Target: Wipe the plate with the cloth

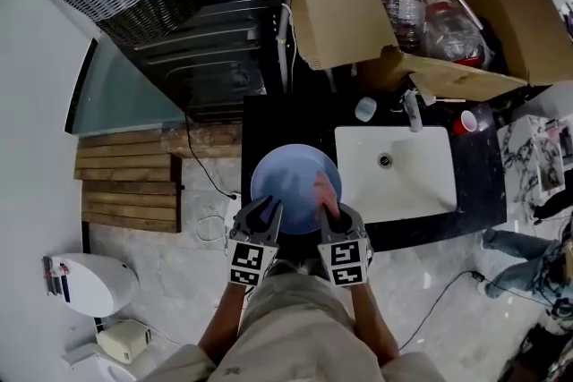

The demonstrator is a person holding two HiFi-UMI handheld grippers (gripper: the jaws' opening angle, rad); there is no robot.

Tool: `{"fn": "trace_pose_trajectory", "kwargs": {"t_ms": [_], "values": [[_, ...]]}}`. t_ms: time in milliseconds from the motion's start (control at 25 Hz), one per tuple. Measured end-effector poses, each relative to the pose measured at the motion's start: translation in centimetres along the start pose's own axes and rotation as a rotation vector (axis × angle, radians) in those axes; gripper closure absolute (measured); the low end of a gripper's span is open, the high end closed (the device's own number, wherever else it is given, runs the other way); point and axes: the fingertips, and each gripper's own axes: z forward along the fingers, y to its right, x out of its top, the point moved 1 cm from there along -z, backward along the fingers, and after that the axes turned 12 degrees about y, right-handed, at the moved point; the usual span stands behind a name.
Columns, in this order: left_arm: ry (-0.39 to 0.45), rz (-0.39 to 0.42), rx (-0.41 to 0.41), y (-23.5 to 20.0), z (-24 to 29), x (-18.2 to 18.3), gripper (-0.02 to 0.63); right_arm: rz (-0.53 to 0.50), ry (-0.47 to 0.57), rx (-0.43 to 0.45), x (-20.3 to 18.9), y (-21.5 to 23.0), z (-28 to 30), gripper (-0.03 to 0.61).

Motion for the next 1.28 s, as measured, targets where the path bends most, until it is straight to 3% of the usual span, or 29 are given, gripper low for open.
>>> {"fn": "trace_pose_trajectory", "kwargs": {"t_ms": [440, 1280], "values": [[0.072, 0.011, 0.007, 0.4, -0.7, 3.1, 0.545, -0.055, 0.148, 0.050, 3.4, -0.1, -0.9, 0.552], [0.080, -0.004, -0.003, -1.0, 0.0, 3.2, 0.545, -0.079, 0.153, 0.069, 4.2, -1.0, 0.8, 0.552]]}}
